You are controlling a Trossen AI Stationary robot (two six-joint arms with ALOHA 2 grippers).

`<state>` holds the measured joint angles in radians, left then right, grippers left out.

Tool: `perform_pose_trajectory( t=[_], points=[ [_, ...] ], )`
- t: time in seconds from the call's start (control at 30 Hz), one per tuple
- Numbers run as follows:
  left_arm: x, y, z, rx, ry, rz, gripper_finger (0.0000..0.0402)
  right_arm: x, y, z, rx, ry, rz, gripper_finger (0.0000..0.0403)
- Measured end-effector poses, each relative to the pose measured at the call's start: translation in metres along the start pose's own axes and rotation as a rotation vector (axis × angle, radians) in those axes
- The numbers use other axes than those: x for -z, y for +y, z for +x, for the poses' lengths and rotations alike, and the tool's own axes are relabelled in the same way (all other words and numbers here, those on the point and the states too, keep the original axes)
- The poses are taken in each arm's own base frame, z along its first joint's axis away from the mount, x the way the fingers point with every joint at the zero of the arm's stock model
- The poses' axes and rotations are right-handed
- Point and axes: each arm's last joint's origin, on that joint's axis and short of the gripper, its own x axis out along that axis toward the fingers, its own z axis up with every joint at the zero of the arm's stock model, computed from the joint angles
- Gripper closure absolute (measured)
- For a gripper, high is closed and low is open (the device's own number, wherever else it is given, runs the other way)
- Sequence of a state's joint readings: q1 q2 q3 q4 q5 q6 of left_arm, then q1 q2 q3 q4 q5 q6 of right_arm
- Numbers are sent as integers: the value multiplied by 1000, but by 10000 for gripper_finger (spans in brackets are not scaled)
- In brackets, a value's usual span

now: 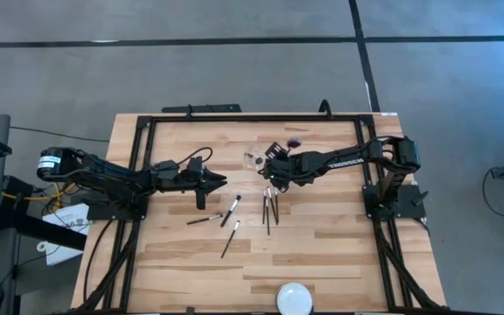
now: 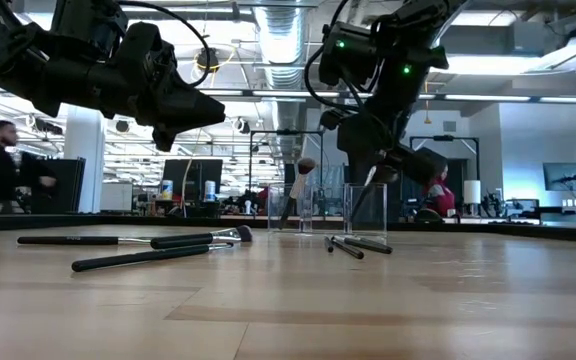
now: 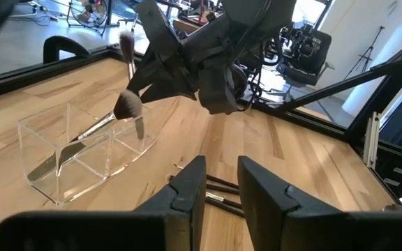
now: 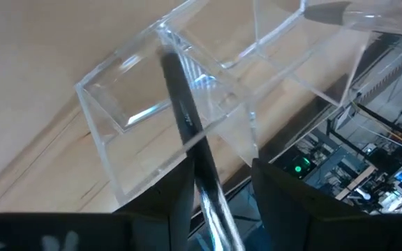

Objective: Put items in baskets/containers
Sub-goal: Put the black highlighter brush into the transparent organizer, then put the black eyeshadow brush into the transparent organizer

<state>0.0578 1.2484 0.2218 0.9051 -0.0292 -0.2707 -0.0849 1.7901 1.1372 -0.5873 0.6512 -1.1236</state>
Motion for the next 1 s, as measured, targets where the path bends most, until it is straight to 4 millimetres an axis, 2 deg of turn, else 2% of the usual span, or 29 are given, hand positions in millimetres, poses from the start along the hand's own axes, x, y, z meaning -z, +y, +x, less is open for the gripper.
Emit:
perform_pose_trajectory(
  t=[0.43, 0.63, 0.8, 0.9, 1.0],
  points=[
    [0, 0, 0, 0, 0, 0, 320, -1, -1, -1, 14, -4, 8, 268],
    [0, -1, 0, 38, 11, 0, 320, -5, -1, -10, 39, -27, 59, 267],
    [2, -6, 0, 126, 35, 1, 321, 7, -4, -33, 70, -54, 147, 271],
    [4, -12, -1, 191, 61, 5, 321, 19, -9, -52, 107, -104, 267, 274],
    [7, -19, -2, 245, 86, 9, 321, 32, -14, -73, 66, -285, 471, 276]
  ],
)
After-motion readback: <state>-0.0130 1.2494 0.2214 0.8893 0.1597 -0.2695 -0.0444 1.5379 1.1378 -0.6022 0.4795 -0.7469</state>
